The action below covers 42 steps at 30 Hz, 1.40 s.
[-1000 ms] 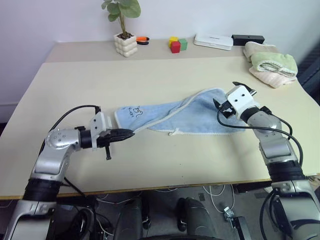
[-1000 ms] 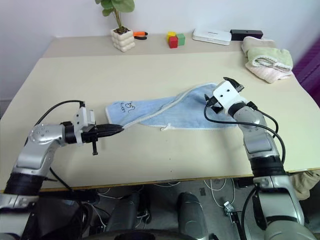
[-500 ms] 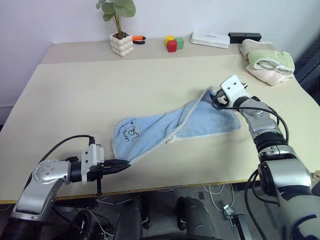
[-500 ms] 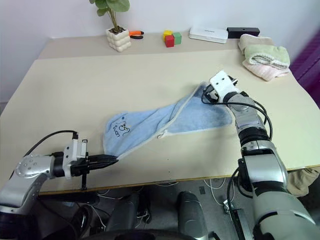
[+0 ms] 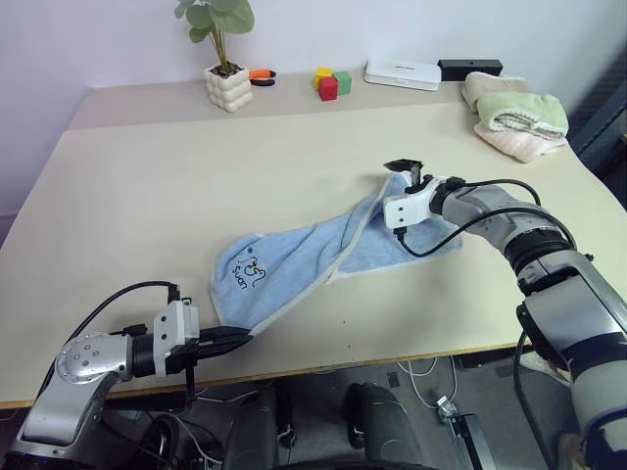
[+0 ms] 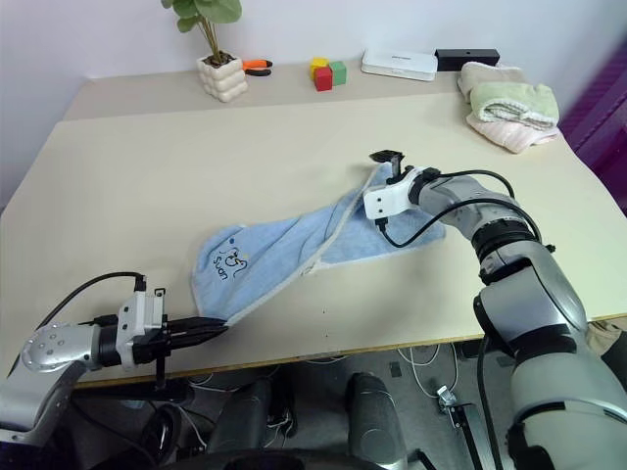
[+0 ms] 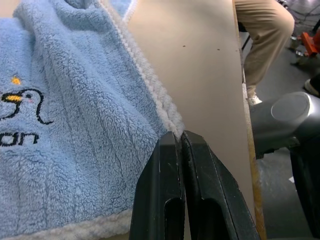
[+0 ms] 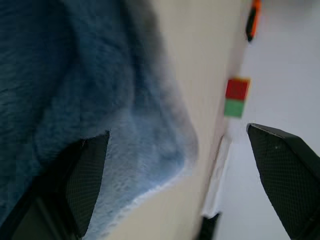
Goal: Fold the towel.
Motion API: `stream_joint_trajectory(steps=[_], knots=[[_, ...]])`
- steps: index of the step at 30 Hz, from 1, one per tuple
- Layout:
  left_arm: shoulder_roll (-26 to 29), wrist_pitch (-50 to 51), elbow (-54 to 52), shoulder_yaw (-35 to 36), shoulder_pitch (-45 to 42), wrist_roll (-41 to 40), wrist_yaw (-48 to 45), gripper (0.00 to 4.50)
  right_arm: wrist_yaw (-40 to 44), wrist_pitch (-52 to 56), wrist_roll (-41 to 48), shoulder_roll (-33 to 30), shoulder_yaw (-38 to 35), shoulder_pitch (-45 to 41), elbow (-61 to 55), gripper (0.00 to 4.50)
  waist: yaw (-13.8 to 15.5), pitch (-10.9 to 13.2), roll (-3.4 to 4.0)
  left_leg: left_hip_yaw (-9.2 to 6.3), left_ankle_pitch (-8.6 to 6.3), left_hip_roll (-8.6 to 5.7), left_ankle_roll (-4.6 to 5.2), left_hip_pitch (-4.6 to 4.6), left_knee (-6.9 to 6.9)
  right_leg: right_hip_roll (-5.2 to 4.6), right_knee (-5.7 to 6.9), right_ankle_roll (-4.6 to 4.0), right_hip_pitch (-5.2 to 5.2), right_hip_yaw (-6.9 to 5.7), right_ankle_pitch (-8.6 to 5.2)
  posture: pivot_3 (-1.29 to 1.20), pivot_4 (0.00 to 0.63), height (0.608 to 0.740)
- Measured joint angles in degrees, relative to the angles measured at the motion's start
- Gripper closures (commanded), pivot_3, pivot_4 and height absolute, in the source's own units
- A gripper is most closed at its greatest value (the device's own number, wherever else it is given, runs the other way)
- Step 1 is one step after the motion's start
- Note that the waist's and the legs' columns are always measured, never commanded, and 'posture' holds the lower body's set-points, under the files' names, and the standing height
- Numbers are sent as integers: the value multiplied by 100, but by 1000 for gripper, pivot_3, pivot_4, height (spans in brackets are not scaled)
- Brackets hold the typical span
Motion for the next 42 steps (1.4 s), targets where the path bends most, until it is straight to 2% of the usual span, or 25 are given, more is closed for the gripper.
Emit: stream_joint_trajectory(steps=[8, 11, 15, 18, 25, 30, 33, 36, 39, 42], knots=[[-8, 2, -195, -118, 139, 13, 153, 4396, -890, 380, -1021, 392, 837, -621, 636, 0, -60, -1, 2, 11, 5, 2, -8, 5, -5, 1, 14, -4, -7, 5, -3, 0, 150, 740], [-27, 2, -273, -170, 187, 37, 213, 4500, -867, 463, -1118, 590, 953, -746, 843, 895, -52, -1, 2, 11, 6, 3, -11, 5, -7, 3, 15, -4, -7, 5, -4, 0, 150, 740], [-27, 16, -366, -180, 272, 53, 321, 4500, -762, 579, -1122, 765, 1007, -760, 1056, 2768, -47, -1, 2, 12, 5, 3, -13, 5, -7, 3, 16, -4, -7, 6, -4, 0, 150, 740], [-24, 97, -556, -180, 298, 49, 417, 4500, -744, 642, -1131, 829, 1034, -762, 1106, 4352, -51, -1, 2, 13, 2, 3, -20, 6, -8, 3, 17, -4, -7, 6, -4, 0, 150, 740], [-6, 270, -721, -175, 277, 43, 545, 4500, -731, 757, -1029, 766, 1019, -763, 1141, 4437, -45, -1, 2, 13, 3, 3, -20, 6, -8, 3, 17, -4, -7, 6, -3, 0, 150, 740], [-131, 415, -416, 16, -264, -75, 863, 4500, -383, 424, -368, 83, 378, -732, 851, 4437, 2, 0, 5, 11, 9, 1, -11, 7, -7, 4, 14, -3, -3, 7, -3, 0, 150, 740], [-425, 896, -162, 243, -849, -448, 1304, 4500, 345, 144, 808, -441, -633, -413, 209, 4437, 19, 0, 3, 7, 11, 0, -7, 22, -8, 6, 12, -1, 11, 9, -2, 0, 150, 740], [-659, 1287, 175, 418, -1554, -785, 1686, 4500, 1255, 114, 1914, -983, -1427, 373, -1075, 4437, 84, 0, 2, 5, 10, 0, -6, 79, -12, 7, 6, 5, 63, 9, -5, 0, 150, 740], [-722, 1346, 709, 598, -2210, -829, 1861, 4500, 2230, 594, 2778, -1394, -1936, 1328, -2494, 4437, 113, 0, 1, -1, 9, -1, -5, 104, -12, 6, -2, 6, 92, 7, -7, 0, 150, 740], [-764, 1116, 1585, 668, -2960, -634, 1921, 4500, 2765, 1315, 3100, -1548, -2192, 1852, -3411, 4437, 109, 0, 0, 2, 5, -2, 2, 102, -6, 3, -1, 6, 89, 7, -6, 0, 150, 740]])
